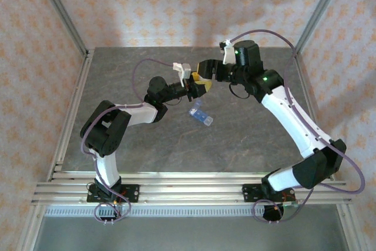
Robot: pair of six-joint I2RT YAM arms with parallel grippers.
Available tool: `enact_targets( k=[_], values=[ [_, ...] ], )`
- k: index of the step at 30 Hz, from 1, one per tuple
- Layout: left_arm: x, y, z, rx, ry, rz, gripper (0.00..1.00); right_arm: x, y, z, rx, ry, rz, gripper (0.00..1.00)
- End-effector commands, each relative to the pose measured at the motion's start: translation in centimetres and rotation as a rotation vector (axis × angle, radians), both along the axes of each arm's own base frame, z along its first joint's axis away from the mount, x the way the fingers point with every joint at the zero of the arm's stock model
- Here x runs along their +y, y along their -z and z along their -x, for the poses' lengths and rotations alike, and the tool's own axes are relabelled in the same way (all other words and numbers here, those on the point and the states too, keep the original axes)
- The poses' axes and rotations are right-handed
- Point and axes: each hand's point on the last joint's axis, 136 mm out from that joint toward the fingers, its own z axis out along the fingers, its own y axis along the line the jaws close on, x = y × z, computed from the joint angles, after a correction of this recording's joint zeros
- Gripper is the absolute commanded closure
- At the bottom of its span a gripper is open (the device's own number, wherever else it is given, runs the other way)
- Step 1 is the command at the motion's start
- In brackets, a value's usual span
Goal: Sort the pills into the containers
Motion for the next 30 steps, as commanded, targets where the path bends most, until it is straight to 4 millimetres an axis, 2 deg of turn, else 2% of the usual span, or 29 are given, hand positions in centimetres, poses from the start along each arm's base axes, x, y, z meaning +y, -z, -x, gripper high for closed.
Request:
enact_targets(
  k=[1, 10, 30],
  values=[
    [0.2, -1.6, -0.6, -0.072, -0.016, 0.029, 1.00, -0.3, -0.9, 0.8, -0.028, 0.004, -0.002, 0.28],
    [0.2, -1.5, -0.5, -0.069, -0.016, 0.028, 1.00, -0.6, -1.5, 0.4, -0.051, 0.022, 0.020, 0.28],
    [0.2, -1.6, -0.6, -0.072, -0.016, 0.028, 1.00, 0.1, -2.4, 1.8, -0.046, -0.020, -0.024, 0.29]
  ],
)
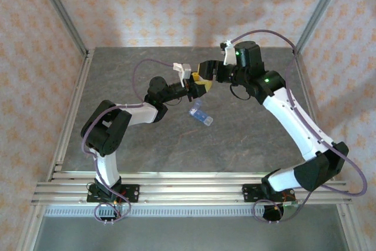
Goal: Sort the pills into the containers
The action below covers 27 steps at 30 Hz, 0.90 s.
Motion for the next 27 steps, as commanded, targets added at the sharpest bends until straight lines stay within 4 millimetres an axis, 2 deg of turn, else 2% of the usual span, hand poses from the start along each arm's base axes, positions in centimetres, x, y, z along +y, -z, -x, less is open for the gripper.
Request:
enact_targets(
  k=[1, 11, 19, 27],
  values=[
    [0.3, -1.9, -0.5, -0.075, -0.017, 0.030, 1.00, 0.3, -1.9, 1.3, -0.034, -0.029, -0.032, 0.29],
    [0.2, -2.0, -0.7, -0.077, -0.019, 0.032, 1.00, 0.8, -2.1, 2.3, -0.026, -0.056, -0.057, 0.29],
    [0.2, -2.0, -0.9, -0.077, -0.020, 0.033, 1.00, 2.9, -2.2, 3.0, -0.017, -0.106, -0.081, 0.29],
    [0.2, -1.1, -1.2, -0.063, -0.025, 0.023, 1.00, 3.3, -4.3, 3.2, -0.055, -0.116, -0.099, 0.29]
  ],
)
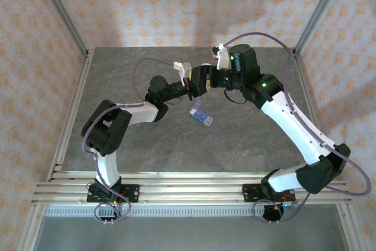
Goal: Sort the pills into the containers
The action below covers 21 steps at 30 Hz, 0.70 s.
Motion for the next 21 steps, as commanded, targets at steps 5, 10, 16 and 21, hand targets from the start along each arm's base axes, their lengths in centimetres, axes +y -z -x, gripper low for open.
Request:
enact_targets(
  k=[5, 10, 16, 21],
  values=[
    [0.5, -0.7, -1.0, -0.052, -0.027, 0.017, 1.00, -1.2, -3.8, -0.4, -0.113, 0.053, 0.001, 0.28],
    [0.6, -0.7, -1.0, -0.052, -0.027, 0.018, 1.00, -3.3, -3.1, -2.1, -0.103, 0.142, 0.046, 0.28],
    [0.6, -0.6, -0.9, -0.046, -0.025, 0.015, 1.00, -6.0, -0.6, -4.5, -0.051, 0.250, 0.068, 0.27],
    [0.6, -0.6, -0.9, -0.044, -0.023, 0.017, 1.00, -6.2, 0.6, -5.6, -0.028, 0.263, 0.068, 0.27]
  ],
)
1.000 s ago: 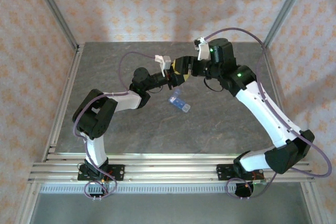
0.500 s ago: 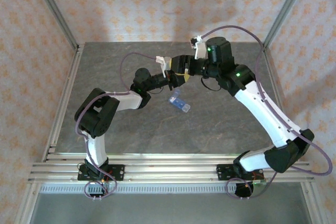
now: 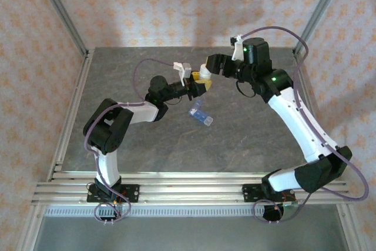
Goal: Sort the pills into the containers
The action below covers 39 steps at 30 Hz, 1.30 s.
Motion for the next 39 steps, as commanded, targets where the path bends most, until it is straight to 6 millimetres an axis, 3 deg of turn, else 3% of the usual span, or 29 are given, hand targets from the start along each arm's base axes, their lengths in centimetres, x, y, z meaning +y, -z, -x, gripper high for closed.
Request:
enact_targets(
  k=[1, 17, 39],
  values=[
    [0.3, -1.7, -0.1, -0.063, -0.010, 0.027, 1.00, 0.2, 0.6, -1.0, 0.005, 0.012, -0.004, 0.27],
    [0.3, -1.7, -0.1, -0.060, -0.006, 0.029, 1.00, 1.9, 1.1, -2.3, 0.031, -0.033, -0.039, 0.28],
    [0.3, -2.0, 0.0, -0.066, -0.007, 0.031, 1.00, 4.1, -0.4, -0.2, 0.019, -0.099, -0.067, 0.29]
  ],
)
